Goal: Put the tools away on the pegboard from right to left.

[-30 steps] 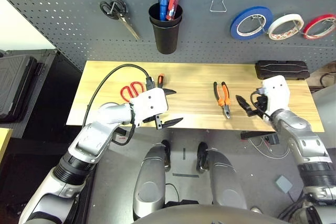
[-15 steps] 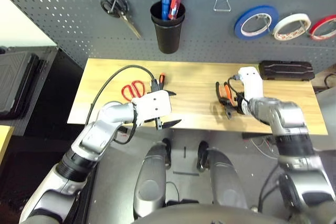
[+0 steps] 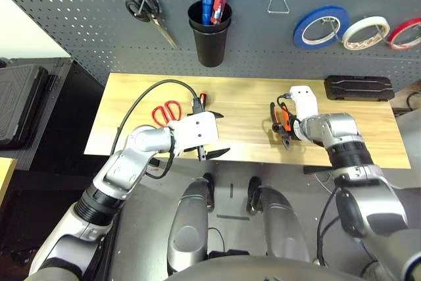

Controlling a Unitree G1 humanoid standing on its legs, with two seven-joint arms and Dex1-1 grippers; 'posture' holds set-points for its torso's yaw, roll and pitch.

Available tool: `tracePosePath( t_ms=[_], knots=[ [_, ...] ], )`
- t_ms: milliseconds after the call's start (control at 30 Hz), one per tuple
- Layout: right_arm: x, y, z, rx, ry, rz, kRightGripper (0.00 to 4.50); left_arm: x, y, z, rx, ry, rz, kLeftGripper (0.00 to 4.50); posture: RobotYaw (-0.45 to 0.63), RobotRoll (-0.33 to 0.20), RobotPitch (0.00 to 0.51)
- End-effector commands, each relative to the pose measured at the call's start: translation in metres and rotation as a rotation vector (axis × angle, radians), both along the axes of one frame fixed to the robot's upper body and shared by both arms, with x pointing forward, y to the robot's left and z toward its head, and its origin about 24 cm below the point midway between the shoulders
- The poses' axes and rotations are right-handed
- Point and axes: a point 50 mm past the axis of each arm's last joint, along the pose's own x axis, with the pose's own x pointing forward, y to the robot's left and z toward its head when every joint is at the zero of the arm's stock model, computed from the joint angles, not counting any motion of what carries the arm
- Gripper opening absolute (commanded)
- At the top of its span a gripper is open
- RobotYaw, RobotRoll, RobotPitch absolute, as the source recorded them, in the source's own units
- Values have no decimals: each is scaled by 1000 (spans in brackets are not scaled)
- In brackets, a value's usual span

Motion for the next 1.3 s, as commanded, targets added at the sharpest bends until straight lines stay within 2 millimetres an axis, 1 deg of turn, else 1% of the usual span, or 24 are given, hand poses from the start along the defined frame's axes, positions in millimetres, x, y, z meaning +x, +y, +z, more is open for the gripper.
tracePosePath(
  t_ms=[33,233,333,400,433,467,800,933,1033,1100,1167,1233,1300],
  knots=[
    [-2,0,-15,-3,47,1,4486,-4,-1,-6,20,26,-4,4500,243,0,335],
    [-1,1,-25,-14,60,6,4486,-5,-1,-7,25,30,4,4500,253,0,340],
    [-1,0,-27,-22,61,5,3901,-5,-1,-7,24,31,6,4500,255,0,340],
    [-1,1,-27,-23,62,5,3138,-5,-1,-7,25,31,8,4500,255,0,340],
    [-1,1,-27,-23,62,6,2826,-5,-1,-7,26,31,9,4500,255,0,340],
    [-1,1,-26,-24,59,7,2617,-5,-1,-7,26,31,10,4500,252,0,336],
    [2,-5,-11,-43,-38,54,2618,2,0,-8,44,11,12,4500,232,0,313],
    [3,-5,7,-20,-138,97,2618,6,0,-8,48,-6,9,4500,227,0,307],
    [2,-9,24,-27,-257,162,2618,8,1,-4,16,-26,15,4500,219,0,295],
    [-1,-12,34,-44,-336,212,2618,9,0,3,-39,-41,21,4500,214,0,287],
    [-6,-21,46,-72,-444,260,2618,8,-3,17,-159,-68,20,4500,211,0,282],
    [-11,-26,52,-90,-503,290,2618,7,-4,26,-226,-81,18,4500,209,0,278],
    [-18,-34,56,-105,-568,319,2618,5,-5,40,-307,-104,14,4500,206,0,271]
  ],
)
